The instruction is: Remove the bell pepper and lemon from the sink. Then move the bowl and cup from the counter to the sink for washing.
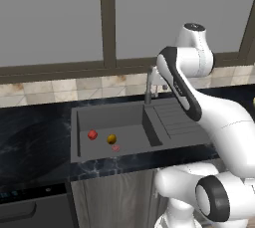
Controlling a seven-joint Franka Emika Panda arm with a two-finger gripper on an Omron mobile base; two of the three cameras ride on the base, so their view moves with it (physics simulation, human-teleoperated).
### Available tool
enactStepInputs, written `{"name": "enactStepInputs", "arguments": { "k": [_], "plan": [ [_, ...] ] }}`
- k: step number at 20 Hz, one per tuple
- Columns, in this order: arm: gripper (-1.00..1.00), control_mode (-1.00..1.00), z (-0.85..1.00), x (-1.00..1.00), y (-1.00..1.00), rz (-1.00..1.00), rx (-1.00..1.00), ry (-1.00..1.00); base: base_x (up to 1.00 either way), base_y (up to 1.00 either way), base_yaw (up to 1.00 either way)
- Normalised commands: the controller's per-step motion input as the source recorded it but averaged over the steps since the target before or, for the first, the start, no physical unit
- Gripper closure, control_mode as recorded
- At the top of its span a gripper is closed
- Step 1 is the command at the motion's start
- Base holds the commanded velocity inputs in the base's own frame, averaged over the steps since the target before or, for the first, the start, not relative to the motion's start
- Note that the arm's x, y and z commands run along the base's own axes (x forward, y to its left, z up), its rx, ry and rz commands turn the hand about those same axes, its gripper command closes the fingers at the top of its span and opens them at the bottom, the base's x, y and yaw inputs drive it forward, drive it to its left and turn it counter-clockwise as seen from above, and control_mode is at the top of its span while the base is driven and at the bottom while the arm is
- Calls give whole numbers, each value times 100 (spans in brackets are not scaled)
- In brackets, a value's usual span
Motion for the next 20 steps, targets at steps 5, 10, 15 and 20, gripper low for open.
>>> {"name": "enactStepInputs", "arguments": {
  "k": [5,10,15,20],
  "plan": [
    [-100,-100,0,-15,2,0,0,-8,0,0,0],
    [-100,-100,-1,-31,35,0,-17,-12,0,0,0],
    [-100,-100,-7,-17,52,-7,-22,0,0,0,0],
    [-100,-100,-11,-4,44,-10,-8,1,0,0,0]
  ]
}}
